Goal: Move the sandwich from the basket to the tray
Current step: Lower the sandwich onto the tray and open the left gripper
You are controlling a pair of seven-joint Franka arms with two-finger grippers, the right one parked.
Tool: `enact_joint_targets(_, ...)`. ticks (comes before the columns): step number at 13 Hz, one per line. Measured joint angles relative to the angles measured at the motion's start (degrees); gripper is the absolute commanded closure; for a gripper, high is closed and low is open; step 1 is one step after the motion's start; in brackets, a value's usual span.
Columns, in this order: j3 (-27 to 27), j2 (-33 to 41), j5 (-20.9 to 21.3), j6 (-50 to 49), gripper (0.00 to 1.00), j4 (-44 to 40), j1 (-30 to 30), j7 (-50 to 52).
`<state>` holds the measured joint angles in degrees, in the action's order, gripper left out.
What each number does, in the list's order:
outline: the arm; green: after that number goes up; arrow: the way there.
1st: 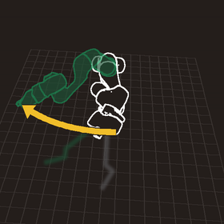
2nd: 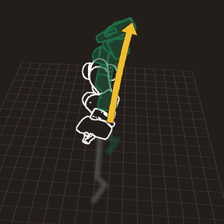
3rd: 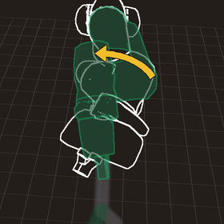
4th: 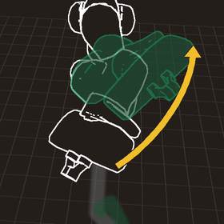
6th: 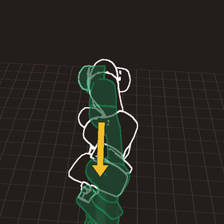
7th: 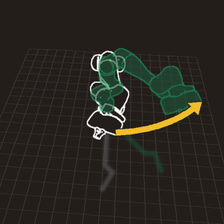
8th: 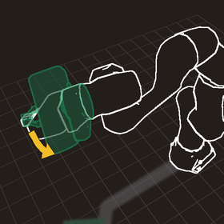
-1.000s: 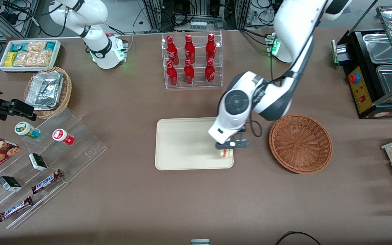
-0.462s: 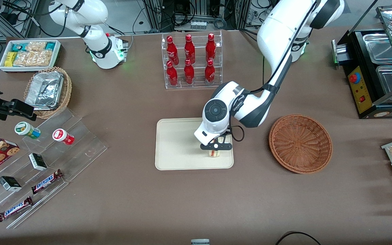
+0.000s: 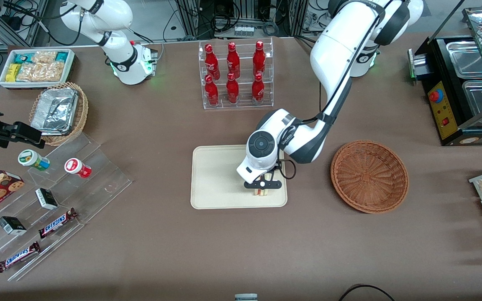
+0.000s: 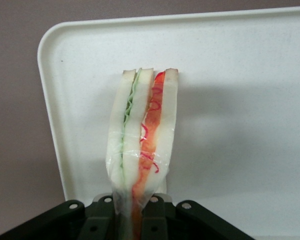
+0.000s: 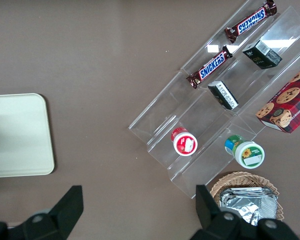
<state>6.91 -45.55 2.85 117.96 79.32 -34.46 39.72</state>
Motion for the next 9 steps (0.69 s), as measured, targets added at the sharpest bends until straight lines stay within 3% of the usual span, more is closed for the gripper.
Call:
enact_joint_targets(1, 0.0, -0.4, 0.0, 0.4, 0.28, -0.1, 0.0, 0.1)
enact_joint_targets(2, 0.0, -0.5, 0.0, 0.5, 0.00, -0.2, 0.0, 0.2)
enact_joint_targets(9, -0.5, -0.5, 0.1, 0.6, 0.00, -1.6, 0.0, 2.4)
